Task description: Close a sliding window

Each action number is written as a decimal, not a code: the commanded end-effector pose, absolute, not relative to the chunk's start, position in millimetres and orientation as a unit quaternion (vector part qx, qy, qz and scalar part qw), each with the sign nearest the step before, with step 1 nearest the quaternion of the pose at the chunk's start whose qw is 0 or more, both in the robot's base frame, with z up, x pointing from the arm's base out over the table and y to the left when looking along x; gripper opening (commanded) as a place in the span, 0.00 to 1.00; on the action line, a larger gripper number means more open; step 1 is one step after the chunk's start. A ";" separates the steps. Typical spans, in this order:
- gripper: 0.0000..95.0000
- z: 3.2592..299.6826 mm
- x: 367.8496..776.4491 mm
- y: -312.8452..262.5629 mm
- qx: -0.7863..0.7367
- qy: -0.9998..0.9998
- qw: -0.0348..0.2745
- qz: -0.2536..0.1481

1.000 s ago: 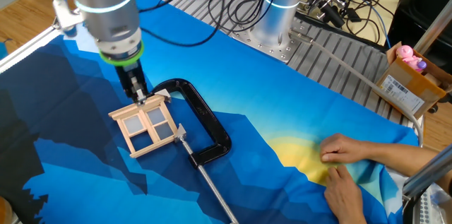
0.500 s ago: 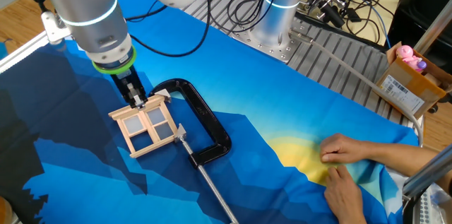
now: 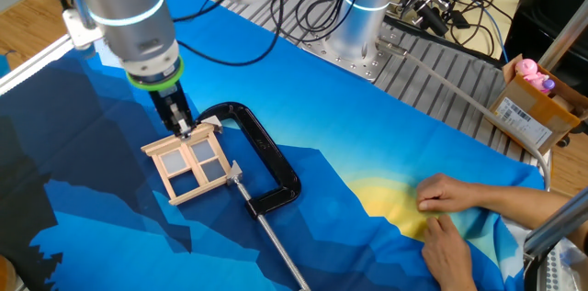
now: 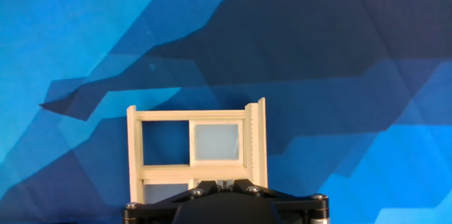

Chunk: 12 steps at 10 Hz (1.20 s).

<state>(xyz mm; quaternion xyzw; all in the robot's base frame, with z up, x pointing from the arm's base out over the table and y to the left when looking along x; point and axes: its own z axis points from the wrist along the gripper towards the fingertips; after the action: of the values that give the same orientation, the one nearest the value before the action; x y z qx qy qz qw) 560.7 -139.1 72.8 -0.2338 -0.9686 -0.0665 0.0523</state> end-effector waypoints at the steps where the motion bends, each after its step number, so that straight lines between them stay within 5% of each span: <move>1: 0.00 71.4 564.5 -139.0 -0.228 -0.968 0.069 -0.073; 12: 0.00 27.3 585.2 -132.9 -0.223 -0.971 0.064 -0.056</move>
<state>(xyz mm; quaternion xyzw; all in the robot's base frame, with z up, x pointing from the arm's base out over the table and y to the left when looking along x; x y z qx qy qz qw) 585.6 -134.5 26.8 -0.2223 -0.9715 -0.0542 0.0620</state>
